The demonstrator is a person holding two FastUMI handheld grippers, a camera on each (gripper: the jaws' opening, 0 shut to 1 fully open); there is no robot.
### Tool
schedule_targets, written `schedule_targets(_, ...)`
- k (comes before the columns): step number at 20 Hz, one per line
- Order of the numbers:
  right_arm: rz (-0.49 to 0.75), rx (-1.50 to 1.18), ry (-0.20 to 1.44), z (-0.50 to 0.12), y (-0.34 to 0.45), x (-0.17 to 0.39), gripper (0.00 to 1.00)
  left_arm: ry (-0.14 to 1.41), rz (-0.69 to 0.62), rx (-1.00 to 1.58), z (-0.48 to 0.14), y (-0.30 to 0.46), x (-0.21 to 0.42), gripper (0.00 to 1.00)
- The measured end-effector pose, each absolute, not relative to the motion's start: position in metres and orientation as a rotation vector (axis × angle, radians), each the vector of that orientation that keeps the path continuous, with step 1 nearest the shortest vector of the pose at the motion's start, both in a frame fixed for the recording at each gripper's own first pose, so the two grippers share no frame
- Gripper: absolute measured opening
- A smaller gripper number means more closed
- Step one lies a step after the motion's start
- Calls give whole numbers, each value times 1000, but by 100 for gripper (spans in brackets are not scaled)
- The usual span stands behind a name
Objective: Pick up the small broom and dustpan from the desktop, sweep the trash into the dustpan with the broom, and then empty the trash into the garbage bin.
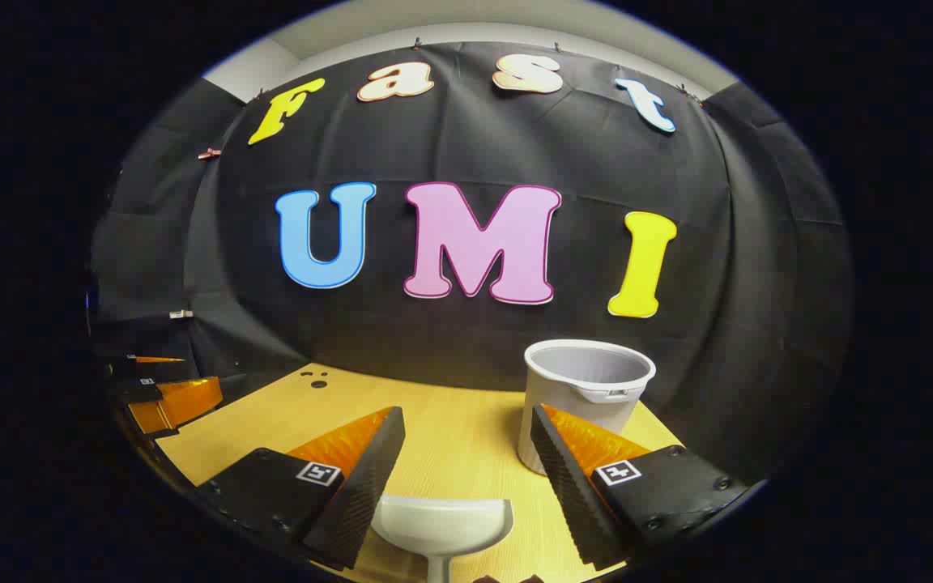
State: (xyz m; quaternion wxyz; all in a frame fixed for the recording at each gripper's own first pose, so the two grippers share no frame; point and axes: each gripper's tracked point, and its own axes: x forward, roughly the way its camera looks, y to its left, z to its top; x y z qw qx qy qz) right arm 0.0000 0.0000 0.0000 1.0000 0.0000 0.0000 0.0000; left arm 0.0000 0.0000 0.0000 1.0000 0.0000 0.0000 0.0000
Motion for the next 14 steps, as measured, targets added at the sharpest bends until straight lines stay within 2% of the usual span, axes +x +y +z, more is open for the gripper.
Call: schedule_targets(14, 2, 58, 125, -40, -1, -16, 98, 155, -11, -36, -58, 10, 5, 96)
